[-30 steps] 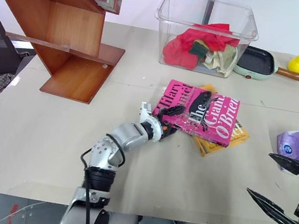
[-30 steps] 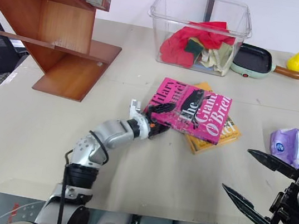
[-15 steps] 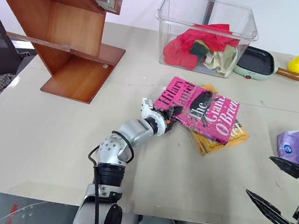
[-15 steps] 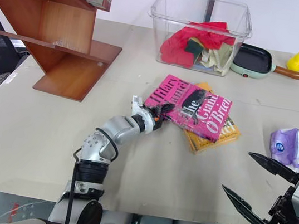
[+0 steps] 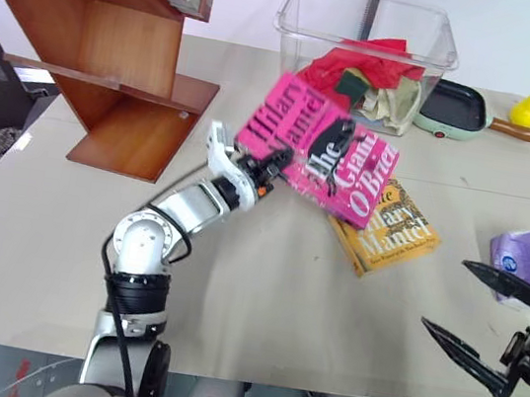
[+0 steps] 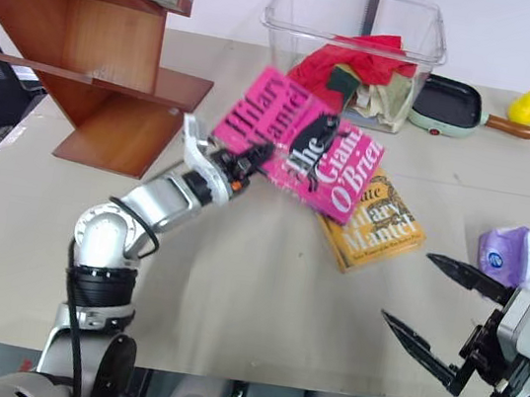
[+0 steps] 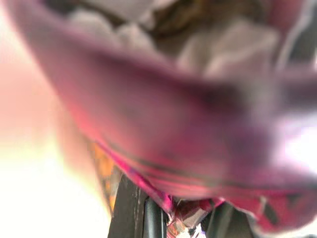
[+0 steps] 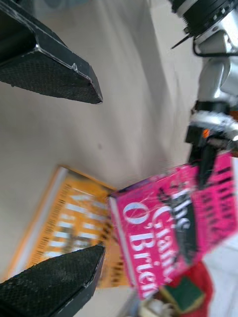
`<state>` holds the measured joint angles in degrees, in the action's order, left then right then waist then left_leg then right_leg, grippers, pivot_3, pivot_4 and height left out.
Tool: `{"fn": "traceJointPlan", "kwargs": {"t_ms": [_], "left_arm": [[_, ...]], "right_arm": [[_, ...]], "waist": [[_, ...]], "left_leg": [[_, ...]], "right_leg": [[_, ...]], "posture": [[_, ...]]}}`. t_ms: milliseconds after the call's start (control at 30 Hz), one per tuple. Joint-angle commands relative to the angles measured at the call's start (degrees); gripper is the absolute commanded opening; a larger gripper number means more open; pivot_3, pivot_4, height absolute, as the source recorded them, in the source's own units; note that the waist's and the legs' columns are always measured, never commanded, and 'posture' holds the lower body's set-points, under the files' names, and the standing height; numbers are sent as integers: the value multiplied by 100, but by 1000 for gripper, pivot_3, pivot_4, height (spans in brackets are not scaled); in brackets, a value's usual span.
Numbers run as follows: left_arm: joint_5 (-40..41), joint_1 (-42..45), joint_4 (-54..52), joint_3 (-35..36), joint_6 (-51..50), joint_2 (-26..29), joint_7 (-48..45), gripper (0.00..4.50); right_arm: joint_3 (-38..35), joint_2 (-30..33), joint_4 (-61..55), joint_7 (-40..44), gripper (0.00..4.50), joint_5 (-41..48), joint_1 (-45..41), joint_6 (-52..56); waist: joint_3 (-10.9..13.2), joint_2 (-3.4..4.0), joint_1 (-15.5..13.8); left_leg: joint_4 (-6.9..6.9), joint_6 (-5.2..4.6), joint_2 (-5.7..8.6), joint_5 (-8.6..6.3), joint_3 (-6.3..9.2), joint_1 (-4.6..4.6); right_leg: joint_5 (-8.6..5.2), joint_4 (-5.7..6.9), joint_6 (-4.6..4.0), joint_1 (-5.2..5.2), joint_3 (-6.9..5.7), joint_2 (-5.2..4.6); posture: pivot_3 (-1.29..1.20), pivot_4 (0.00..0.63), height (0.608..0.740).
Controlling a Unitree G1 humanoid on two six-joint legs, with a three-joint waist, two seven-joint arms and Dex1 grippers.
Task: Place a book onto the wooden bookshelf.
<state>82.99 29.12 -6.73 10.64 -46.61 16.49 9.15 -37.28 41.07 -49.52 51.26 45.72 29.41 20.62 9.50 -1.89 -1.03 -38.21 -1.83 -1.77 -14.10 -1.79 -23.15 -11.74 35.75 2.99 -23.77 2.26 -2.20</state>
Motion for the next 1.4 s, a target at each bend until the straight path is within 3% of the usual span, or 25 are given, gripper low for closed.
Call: {"fn": "traceJointPlan", "kwargs": {"t_ms": [33,167,267,367,500,667,767,933,1167,1400], "left_arm": [[-1371,474,-624,-222,450,878,-1586,194],[-3145,897,-1110,-802,1208,2109,-3119,194],[-4251,1209,-1215,-1010,2100,2672,-3974,194],[-6010,1565,-947,-1402,3544,3469,-4778,194],[-7381,2182,-198,-1340,4855,4316,-5305,194],[-7536,2414,257,-878,5355,5172,-6145,194],[-7392,2352,233,-599,5067,5695,-6661,194],[-7367,1287,-107,262,3713,6913,-7563,194],[-8356,539,669,866,4364,7490,-7443,194],[-9107,211,1566,20,5041,7590,-7110,194]], "right_arm": [[355,173,349,-47,4500,-17,-662,-91],[821,220,713,50,4500,-148,-1242,-143],[1081,230,946,157,4500,-215,-1574,-201],[1341,233,1286,311,4500,-328,-1965,-304],[1742,138,1758,496,4500,-528,-2466,-501],[2187,-5,2375,789,4500,-709,-3032,-767],[2396,-92,2807,971,4500,-832,-3382,-944],[2866,-365,3525,1244,4500,-1053,-4113,-1192],[3095,-516,3825,1347,4500,-1176,-4613,-1219],[2996,-512,3444,1102,4500,-1046,-4659,-1000]], "waist": [[3,-5,20],[9,-10,27],[9,8,11],[17,9,15],[33,1,26],[49,6,74],[54,12,68],[65,12,155],[71,13,169],[71,14,156]], "left_leg": [[0,0,1,0,-2,-4],[0,0,1,1,4,-47],[7,0,6,1,11,-62],[12,0,7,1,15,-69],[13,-1,6,1,11,-64],[12,-1,-9,1,3,-61],[9,-1,-11,1,0,-68],[10,-1,-19,1,-15,-69],[2,-1,-33,1,-23,-67],[1,-1,-35,2,-34,-64]], "right_leg": [[0,-2,0,-3,1,-2],[1,-3,-1,-43,-7,1],[-3,-5,3,-55,-8,0],[-4,-17,5,-56,-13,3],[-5,-16,8,-54,-10,3],[-4,-6,9,-59,-10,13],[-5,-2,10,-66,-10,14],[-6,12,13,-81,-1,17],[-13,21,24,-86,-1,29],[-4,33,11,-90,4,27]], "posture": [[0,150,740],[0,150,740],[0,150,740],[0,150,740],[0,150,740],[0,150,740],[0,150,740],[0,150,740],[0,150,740],[0,150,740]]}}
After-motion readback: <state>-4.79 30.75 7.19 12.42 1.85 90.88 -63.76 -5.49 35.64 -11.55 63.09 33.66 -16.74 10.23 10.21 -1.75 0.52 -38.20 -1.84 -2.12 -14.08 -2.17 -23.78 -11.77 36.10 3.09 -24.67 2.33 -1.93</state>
